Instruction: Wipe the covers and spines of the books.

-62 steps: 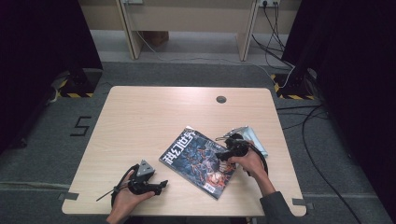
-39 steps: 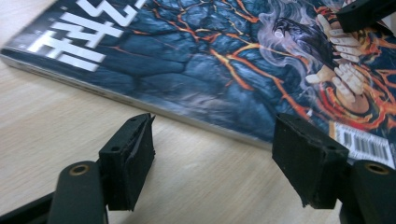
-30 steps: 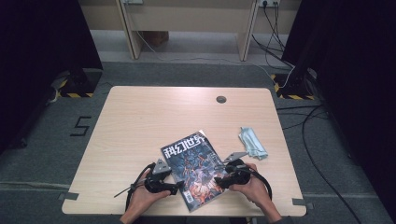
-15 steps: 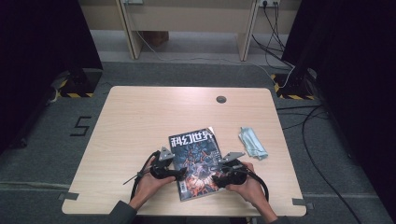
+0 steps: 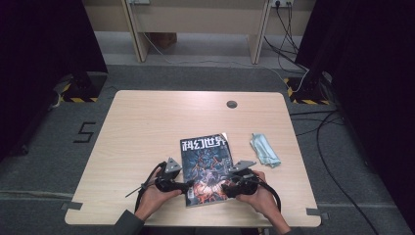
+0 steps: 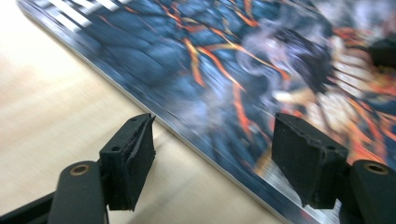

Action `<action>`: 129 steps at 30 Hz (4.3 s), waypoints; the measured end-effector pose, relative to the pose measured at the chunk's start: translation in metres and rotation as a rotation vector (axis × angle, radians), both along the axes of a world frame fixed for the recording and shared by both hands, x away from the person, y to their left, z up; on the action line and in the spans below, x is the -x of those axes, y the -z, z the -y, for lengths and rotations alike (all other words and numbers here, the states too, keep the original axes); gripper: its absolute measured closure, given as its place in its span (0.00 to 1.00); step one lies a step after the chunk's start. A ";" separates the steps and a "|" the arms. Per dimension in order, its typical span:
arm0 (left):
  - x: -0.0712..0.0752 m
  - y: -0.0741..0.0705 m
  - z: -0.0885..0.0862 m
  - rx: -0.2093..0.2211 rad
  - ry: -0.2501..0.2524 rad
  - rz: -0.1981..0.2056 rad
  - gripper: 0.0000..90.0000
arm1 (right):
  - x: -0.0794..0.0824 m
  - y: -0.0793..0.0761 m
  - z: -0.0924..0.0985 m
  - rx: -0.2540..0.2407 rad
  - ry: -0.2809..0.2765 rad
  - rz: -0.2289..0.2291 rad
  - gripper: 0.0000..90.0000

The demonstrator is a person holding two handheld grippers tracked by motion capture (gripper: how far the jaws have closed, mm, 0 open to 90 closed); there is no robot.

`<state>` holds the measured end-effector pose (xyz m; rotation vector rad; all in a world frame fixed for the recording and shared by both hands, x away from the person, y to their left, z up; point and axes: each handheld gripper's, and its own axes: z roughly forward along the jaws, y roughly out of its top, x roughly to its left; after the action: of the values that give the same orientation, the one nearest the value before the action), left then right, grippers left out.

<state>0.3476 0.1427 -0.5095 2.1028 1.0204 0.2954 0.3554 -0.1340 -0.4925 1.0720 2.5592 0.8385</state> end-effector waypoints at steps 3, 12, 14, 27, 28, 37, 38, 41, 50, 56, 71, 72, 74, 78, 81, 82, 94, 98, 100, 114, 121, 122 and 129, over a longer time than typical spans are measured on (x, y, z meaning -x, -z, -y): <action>0.005 0.002 0.005 0.032 0.027 -0.025 0.34 | 0.000 0.000 0.000 0.004 -0.003 0.004 0.33; -0.008 0.002 0.002 0.014 -0.003 -0.011 0.31 | -0.001 0.000 -0.012 0.007 0.023 0.012 0.32; -0.013 0.003 0.001 0.022 -0.013 -0.006 0.31 | -0.002 0.000 -0.017 0.010 0.011 0.018 0.33; -0.021 0.005 -0.002 0.036 -0.049 -0.004 0.33 | -0.013 -0.002 -0.022 -0.027 0.048 -0.015 0.36; -0.021 0.005 -0.002 0.035 -0.049 -0.005 0.33 | -0.015 -0.002 -0.018 -0.029 0.064 -0.012 0.36; -0.011 0.002 -0.004 0.008 -0.037 0.015 0.37 | -0.023 0.001 -0.007 -0.056 0.095 -0.043 0.40; -0.010 0.002 -0.004 0.009 -0.034 0.016 0.38 | -0.023 0.002 -0.008 -0.062 0.089 -0.046 0.39; -0.011 0.002 -0.004 0.004 -0.030 0.012 0.39 | -0.024 0.002 -0.009 -0.059 0.088 -0.042 0.39; -0.018 0.001 -0.007 -0.018 -0.049 0.039 0.39 | -0.034 0.003 -0.016 -0.063 0.089 -0.041 0.39; -0.027 0.002 -0.011 -0.009 -0.071 0.035 0.40 | -0.043 0.003 -0.020 -0.070 0.095 -0.039 0.39; -0.026 -0.001 -0.018 0.026 -0.106 0.035 0.34 | -0.051 -0.004 -0.003 -0.156 0.147 -0.029 0.34; -0.025 -0.003 -0.020 0.033 -0.110 0.035 0.34 | -0.052 -0.006 0.000 -0.160 0.154 -0.029 0.33; -0.022 -0.004 -0.023 0.041 -0.113 0.034 0.33 | -0.052 -0.008 0.006 -0.163 0.157 -0.010 0.31; -0.017 -0.006 -0.028 0.048 -0.109 0.018 0.30 | -0.053 -0.017 0.018 -0.150 0.178 0.043 0.27; -0.014 -0.007 -0.030 0.052 -0.105 0.009 0.28 | -0.056 -0.024 0.032 -0.151 0.206 0.070 0.29; -0.013 -0.008 -0.031 0.048 -0.100 0.007 0.28 | -0.057 -0.026 0.038 -0.140 0.218 0.081 0.30; 0.012 -0.007 -0.052 0.016 -0.081 -0.015 0.25 | -0.069 -0.028 0.104 -0.022 0.368 0.155 0.52; 0.022 -0.006 -0.060 0.004 -0.071 -0.012 0.25 | -0.074 -0.021 0.111 0.028 0.391 0.147 0.55; 0.025 -0.006 -0.062 -0.010 -0.068 -0.009 0.25 | -0.078 -0.016 0.113 0.041 0.393 0.135 0.58; 0.026 0.003 -0.064 -0.088 -0.067 -0.004 0.24 | -0.097 0.002 0.088 0.105 0.262 0.131 0.77; 0.026 0.004 -0.064 -0.101 -0.067 0.010 0.22 | -0.105 0.003 0.060 0.083 0.210 0.127 0.73; 0.026 0.004 -0.064 -0.100 -0.068 0.010 0.22 | -0.106 0.003 0.057 0.083 0.202 0.128 0.73; 0.027 0.005 -0.065 -0.099 -0.065 0.019 0.21 | -0.107 0.000 0.055 0.046 0.241 0.111 0.51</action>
<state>0.3206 0.2075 -0.5148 2.1534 1.0838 0.4047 0.4629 -0.1887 -0.4929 1.2519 2.2900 0.7509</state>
